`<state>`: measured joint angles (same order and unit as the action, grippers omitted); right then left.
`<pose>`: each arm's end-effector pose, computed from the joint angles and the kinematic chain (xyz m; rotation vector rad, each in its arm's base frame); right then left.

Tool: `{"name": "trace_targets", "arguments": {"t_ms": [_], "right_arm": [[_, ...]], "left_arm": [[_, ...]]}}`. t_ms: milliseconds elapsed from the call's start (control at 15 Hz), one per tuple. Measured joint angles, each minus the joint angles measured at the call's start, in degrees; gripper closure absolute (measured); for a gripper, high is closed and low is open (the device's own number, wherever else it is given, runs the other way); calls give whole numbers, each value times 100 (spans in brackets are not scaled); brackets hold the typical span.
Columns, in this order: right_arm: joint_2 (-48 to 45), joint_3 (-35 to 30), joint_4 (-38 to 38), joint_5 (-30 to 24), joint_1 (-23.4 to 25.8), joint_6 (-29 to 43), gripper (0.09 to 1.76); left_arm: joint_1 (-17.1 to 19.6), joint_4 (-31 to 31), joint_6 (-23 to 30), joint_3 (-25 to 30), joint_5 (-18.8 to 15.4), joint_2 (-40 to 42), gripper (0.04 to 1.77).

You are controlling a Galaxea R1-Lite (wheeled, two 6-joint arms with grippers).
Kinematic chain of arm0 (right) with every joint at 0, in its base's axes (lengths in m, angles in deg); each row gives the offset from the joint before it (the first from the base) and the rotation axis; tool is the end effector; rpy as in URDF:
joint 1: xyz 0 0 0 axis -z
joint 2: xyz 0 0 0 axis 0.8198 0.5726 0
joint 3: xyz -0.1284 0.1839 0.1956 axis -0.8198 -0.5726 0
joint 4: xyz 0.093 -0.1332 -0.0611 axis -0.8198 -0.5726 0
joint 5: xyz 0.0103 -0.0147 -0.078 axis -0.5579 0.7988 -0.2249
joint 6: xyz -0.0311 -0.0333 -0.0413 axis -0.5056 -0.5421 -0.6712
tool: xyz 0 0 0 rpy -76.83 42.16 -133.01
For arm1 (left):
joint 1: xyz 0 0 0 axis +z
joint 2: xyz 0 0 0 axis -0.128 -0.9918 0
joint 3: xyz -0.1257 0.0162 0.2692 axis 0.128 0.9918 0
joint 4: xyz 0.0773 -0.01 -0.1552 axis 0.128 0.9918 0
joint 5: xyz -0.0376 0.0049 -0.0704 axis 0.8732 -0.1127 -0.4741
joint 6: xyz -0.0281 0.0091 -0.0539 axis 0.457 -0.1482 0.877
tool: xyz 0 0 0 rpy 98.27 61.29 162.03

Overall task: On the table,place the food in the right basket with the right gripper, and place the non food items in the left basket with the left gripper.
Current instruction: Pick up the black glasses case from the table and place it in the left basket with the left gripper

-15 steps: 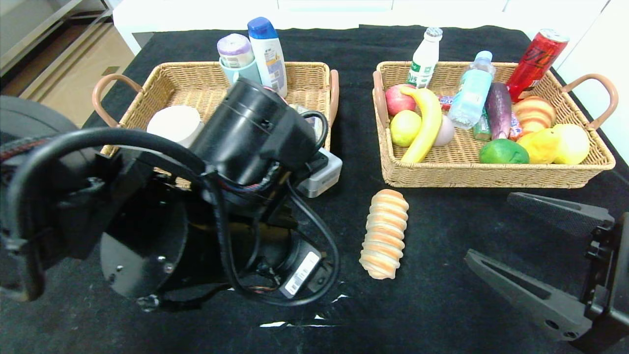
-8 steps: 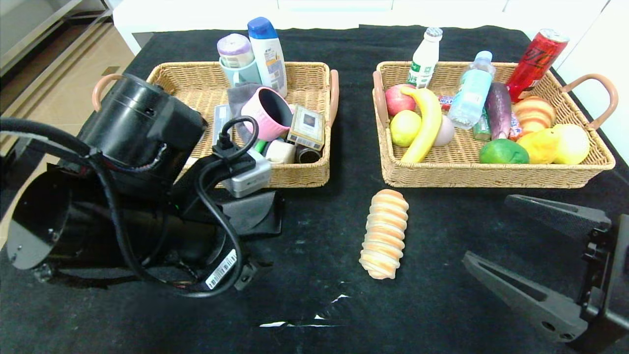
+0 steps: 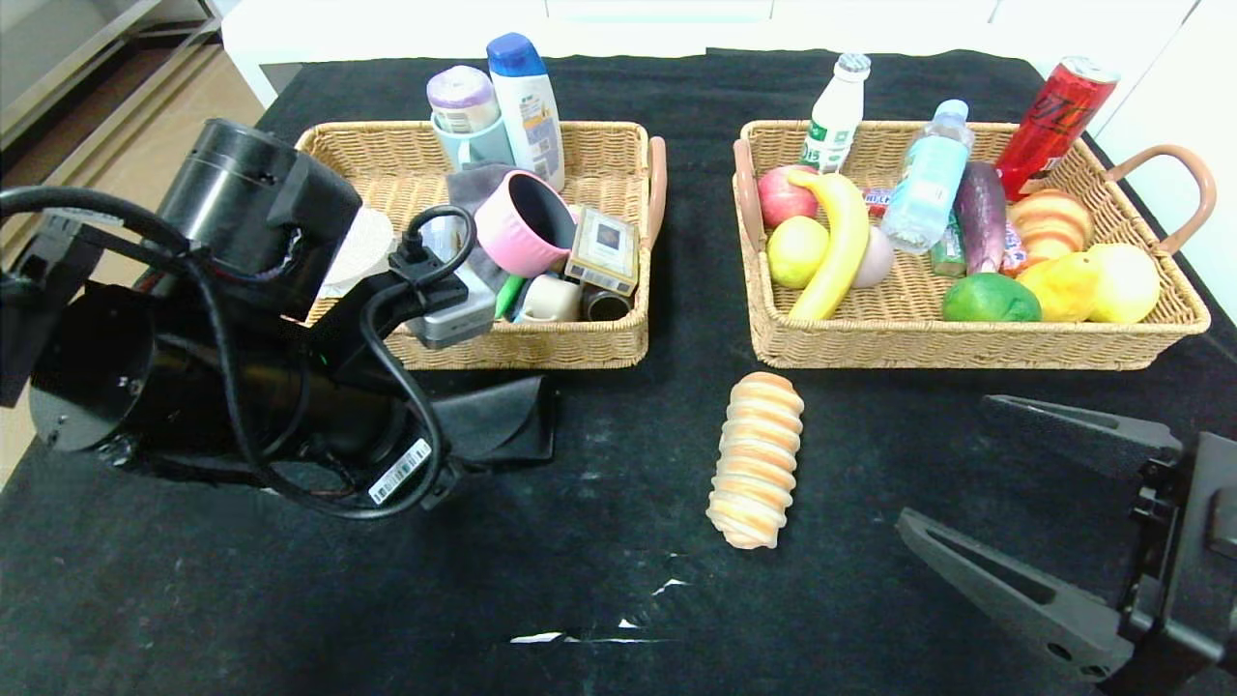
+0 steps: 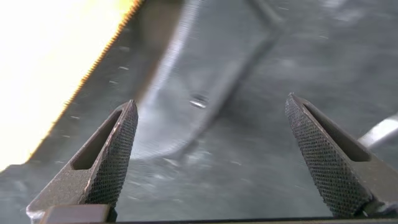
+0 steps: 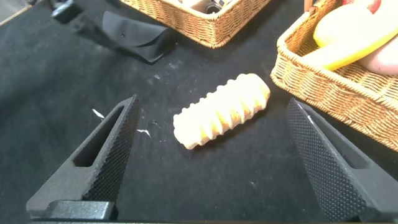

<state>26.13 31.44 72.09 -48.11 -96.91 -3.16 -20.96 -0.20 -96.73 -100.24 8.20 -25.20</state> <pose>0.1431 0.1306 0.2295 -0.1246 -0.0573 0.7574 0.2463 -0.1166 0.2373 0.6719 0.6468 -0.3996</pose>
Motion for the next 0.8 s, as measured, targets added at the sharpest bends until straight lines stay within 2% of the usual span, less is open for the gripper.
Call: {"name": "trace_targets", "arguments": {"t_ms": [333, 600, 800], "right_arm": [[1, -9, 1, 5, -38, 0, 14], [4, -20, 1, 2, -46, -2, 14], [4, -22, 0, 7, -74, 2, 14]], "left_arm": [[155, 6, -711, -116, -112, -173, 9], [155, 13, -844, -173, -460, -210, 9], [185, -44, -850, -251, -494, -304, 9]]}}
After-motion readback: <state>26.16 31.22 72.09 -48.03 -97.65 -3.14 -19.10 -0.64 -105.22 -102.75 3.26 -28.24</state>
